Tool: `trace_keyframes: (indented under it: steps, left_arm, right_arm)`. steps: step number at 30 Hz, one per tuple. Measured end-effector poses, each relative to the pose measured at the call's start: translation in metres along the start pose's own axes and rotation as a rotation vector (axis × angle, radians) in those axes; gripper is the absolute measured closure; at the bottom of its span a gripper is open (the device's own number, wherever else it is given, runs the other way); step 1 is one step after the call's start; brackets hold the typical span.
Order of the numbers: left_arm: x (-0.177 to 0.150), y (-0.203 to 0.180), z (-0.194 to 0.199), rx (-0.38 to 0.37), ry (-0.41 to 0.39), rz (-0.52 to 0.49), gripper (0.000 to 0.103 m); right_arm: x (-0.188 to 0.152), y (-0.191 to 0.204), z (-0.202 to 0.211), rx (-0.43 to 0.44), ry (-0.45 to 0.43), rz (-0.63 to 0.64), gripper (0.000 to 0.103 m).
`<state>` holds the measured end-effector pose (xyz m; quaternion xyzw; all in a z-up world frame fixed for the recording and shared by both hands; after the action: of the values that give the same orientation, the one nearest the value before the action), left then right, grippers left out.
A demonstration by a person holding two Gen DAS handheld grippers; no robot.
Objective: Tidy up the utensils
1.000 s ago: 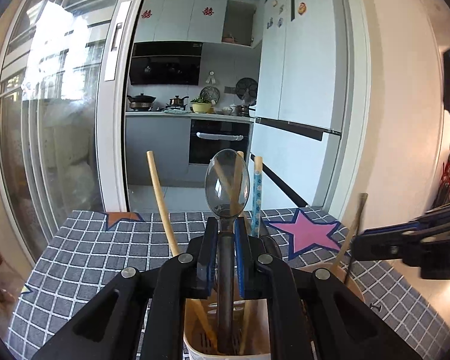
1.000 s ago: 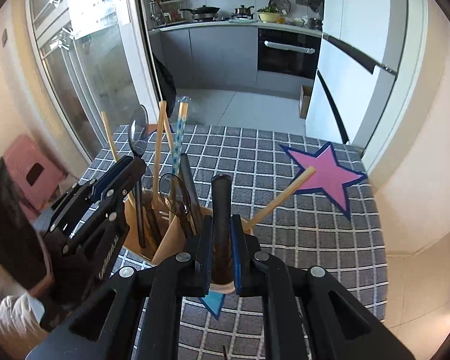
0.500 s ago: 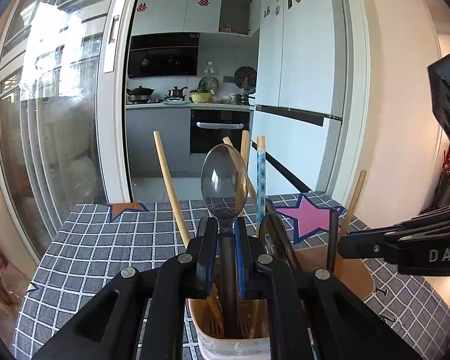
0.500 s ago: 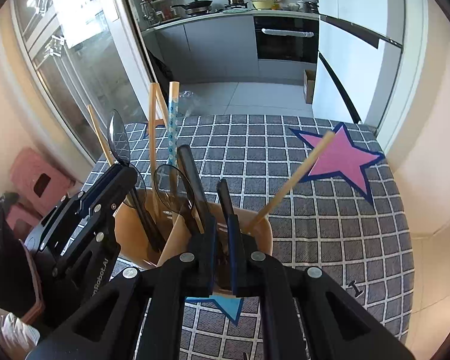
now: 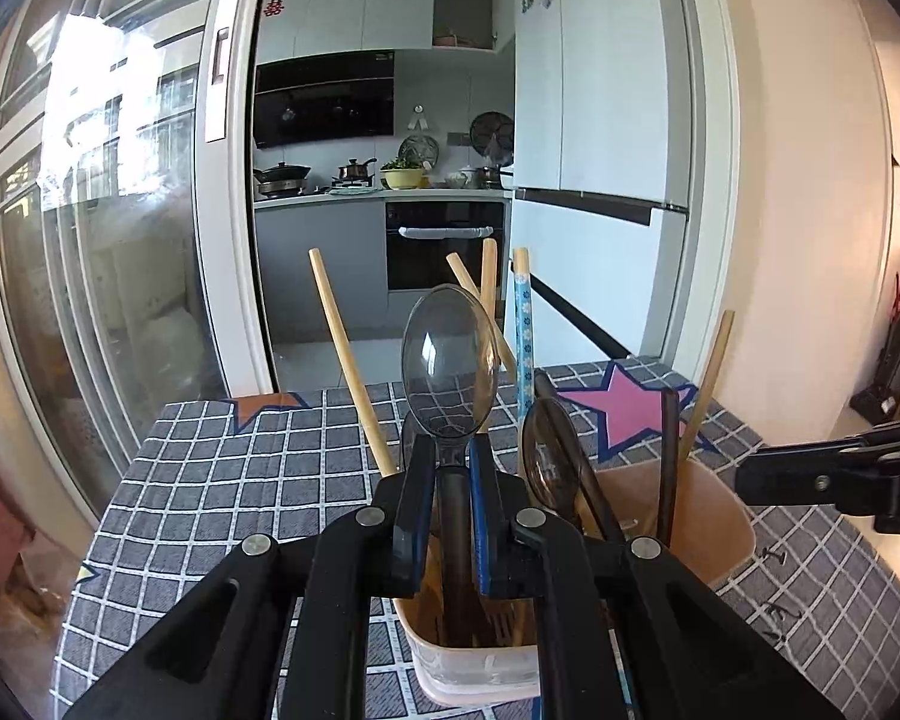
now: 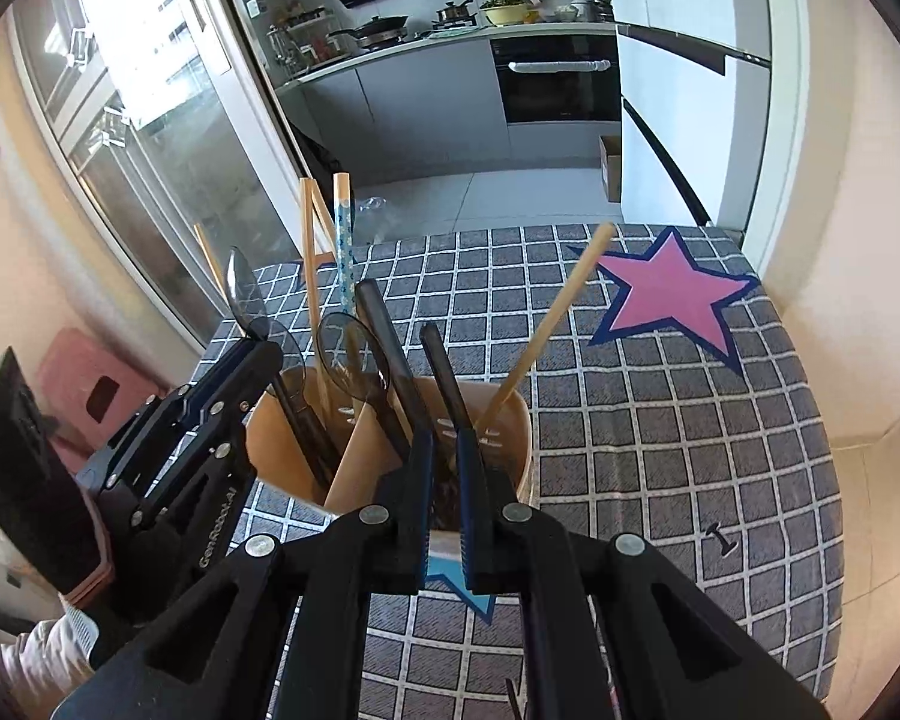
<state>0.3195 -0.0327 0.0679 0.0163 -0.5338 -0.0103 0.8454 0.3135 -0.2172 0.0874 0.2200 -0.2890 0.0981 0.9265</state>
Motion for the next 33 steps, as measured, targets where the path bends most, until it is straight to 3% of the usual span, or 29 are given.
trace_keyframes:
  steps: [1,2,3,5,16,21,26,33]
  left_arm:
    - [0.0,0.0,0.001,0.0,-0.002,-0.002,0.028]
    - [0.001,0.0,0.004,-0.005,-0.007,0.001,0.007]
    - [0.003,0.002,0.009,0.015,-0.029,0.014,0.0]
    - [0.007,0.002,0.018,0.026,-0.073,0.018,0.0]
    - [0.013,0.009,0.036,0.046,-0.048,-0.007,0.0]
    - [0.003,0.018,0.042,0.052,0.004,-0.006,0.0]
    - [-0.013,0.027,0.048,0.051,0.074,0.014,0.0]
    - [-0.036,0.037,0.06,0.07,0.151,0.023,0.0]
  right_arm:
    - [-0.002,0.0,0.001,0.001,0.0,-0.003,0.094]
    - [-0.003,-0.001,0.002,0.001,-0.001,-0.005,0.094]
    - [-0.005,-0.001,0.003,0.001,-0.001,-0.007,0.094]
    - [-0.008,-0.002,0.006,0.0,-0.004,-0.013,0.094]
    - [-0.028,-0.01,0.009,-0.008,0.003,-0.068,0.092]
    - [-0.04,-0.01,0.007,-0.005,0.021,-0.085,0.089]
    - [-0.054,-0.007,0.005,0.005,0.035,-0.096,0.069]
    - [-0.079,-0.001,-0.001,0.004,0.055,-0.107,0.053]
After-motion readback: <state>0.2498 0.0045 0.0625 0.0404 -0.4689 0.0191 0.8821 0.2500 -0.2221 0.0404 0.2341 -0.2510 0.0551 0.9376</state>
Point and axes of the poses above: each gripper's, at about its wrist camera, not at the fingertips, and z roughly against the way its jaws point, y to its left, x to its top, the point moved 4 cm from there along -z, roughly the way its jaws point, and after that the axes turned 8 degrees about x, right-handed, at the moved point
